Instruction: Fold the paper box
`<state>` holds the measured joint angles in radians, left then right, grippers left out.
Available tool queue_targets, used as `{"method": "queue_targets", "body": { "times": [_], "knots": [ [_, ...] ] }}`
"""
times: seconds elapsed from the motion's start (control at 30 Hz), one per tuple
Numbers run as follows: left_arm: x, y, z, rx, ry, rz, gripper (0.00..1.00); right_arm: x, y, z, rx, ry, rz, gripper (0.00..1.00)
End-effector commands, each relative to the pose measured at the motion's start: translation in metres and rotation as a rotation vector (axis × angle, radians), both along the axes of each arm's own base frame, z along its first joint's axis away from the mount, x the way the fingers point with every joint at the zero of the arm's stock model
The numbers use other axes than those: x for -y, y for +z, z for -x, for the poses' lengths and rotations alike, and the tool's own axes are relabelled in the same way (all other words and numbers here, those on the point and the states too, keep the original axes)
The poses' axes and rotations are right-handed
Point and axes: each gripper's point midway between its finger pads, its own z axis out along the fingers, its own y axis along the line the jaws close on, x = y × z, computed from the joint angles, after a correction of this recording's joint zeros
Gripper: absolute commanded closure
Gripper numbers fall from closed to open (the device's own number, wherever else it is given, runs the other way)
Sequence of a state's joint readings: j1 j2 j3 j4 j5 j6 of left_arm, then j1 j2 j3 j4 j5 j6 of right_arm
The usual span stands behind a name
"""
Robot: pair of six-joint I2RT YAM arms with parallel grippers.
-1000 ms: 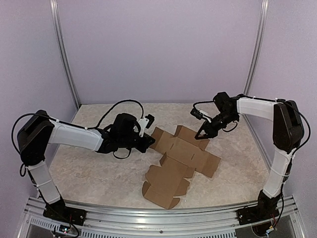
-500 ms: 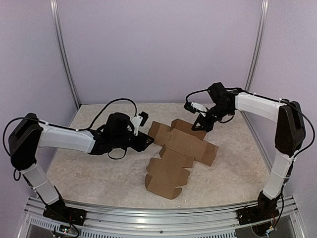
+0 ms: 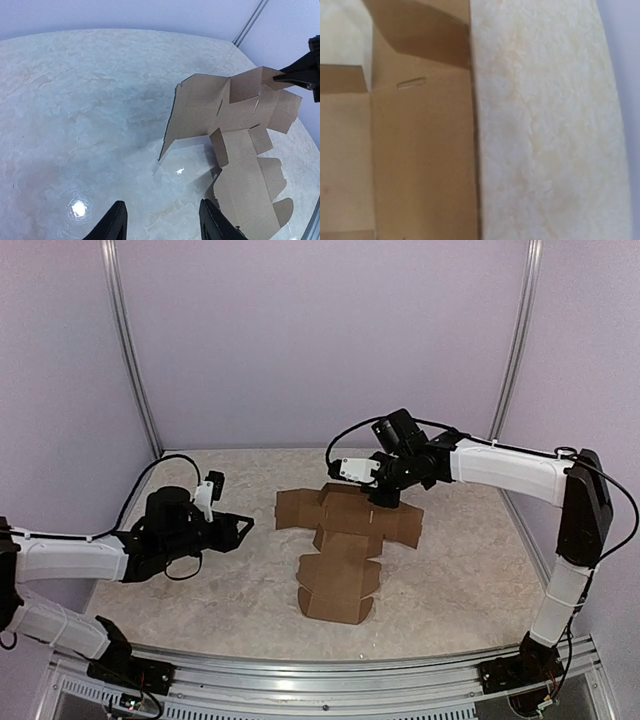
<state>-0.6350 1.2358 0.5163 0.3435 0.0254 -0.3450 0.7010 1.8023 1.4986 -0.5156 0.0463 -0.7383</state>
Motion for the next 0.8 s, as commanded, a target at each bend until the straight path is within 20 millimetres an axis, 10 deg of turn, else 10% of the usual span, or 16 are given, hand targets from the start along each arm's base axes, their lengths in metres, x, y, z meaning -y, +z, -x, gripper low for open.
{"method": "queue_targets", "body": {
  "times": [0.0, 0.4, 0.77],
  "knots": [
    [-0.013, -0.03, -0.006, -0.079, 0.072, 0.071, 0.52, -0.005, 0.006, -0.005, 0.185, -0.011, 0.079, 1.0],
    [0.014, -0.086, -0.051, -0.119, -0.025, 0.099, 0.63, -0.022, 0.0, 0.043, 0.499, 0.086, 0.138, 1.0],
    [0.079, -0.08, -0.015, -0.001, -0.39, 0.163, 0.61, -0.014, -0.003, 0.053, 0.599, 0.093, 0.13, 1.0]
  ]
}}
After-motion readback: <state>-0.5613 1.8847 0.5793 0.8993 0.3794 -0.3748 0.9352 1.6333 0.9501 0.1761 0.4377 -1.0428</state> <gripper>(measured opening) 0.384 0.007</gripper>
